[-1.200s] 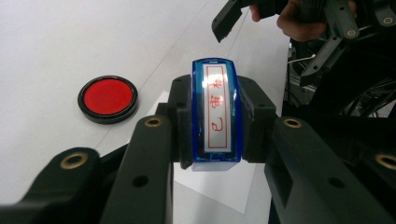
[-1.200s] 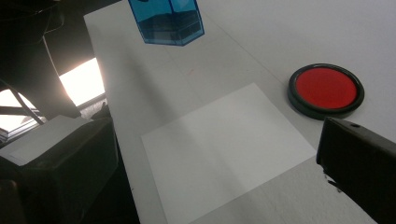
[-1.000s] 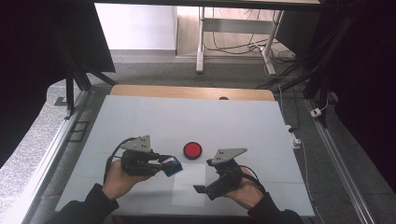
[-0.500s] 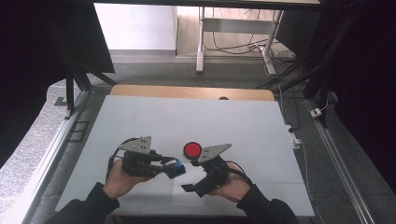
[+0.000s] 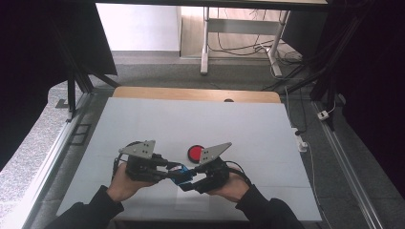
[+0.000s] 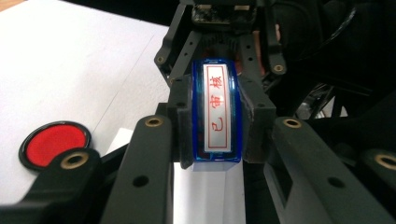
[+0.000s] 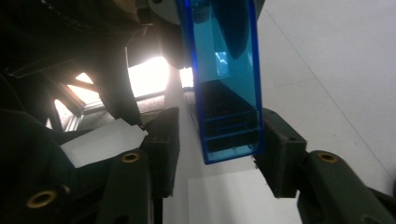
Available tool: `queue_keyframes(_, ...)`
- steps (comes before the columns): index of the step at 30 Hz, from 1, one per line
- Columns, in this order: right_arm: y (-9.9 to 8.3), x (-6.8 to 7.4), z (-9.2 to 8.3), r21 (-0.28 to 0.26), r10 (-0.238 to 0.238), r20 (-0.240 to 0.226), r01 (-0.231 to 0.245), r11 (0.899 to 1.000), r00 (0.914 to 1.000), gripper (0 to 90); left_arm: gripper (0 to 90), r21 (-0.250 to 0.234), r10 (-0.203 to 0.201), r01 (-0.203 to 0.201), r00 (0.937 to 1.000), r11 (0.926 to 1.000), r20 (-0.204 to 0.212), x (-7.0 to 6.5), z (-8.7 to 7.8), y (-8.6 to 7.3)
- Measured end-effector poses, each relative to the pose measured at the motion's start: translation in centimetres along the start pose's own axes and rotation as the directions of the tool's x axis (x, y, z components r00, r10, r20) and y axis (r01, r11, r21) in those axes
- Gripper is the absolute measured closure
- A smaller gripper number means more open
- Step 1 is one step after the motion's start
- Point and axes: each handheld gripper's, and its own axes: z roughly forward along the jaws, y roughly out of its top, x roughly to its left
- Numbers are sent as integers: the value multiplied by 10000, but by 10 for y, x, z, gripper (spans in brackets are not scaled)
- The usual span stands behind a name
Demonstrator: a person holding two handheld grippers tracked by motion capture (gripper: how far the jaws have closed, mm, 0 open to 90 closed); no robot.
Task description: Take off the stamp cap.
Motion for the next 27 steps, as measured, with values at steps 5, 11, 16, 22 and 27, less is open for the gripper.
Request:
queue_keyframes(5, 1, -1, -3, -222, -52, -323, 45, 9997, 9995, 642, 700, -205, 5, 0, 9997, 9998, 227, 2, -1, -1)
queue_keyframes(11, 2, -3, -4, -129, 207, -756, -218, 9997, 9969, 682, 701, -257, 262, -253, 9990, 9993, 360, 1, -1, -2)
queue_keyframes(16, 0, -8, -3, -90, 1216, -976, -1230, 9924, 9878, 686, 702, -12, 909, -911, 9951, 9958, -399, -7, -1, 2)
queue_keyframes(22, 0, -5, -2, 291, 702, -776, -682, 9972, 9945, 687, 702, 187, 563, -564, 9984, 9982, 78, -3, 0, 2)
queue_keyframes(27, 0, 0, -2, 697, -137, -580, 177, 9974, 9982, 687, 701, -52, 284, -283, 9991, 9996, 327, 0, -4, 2)
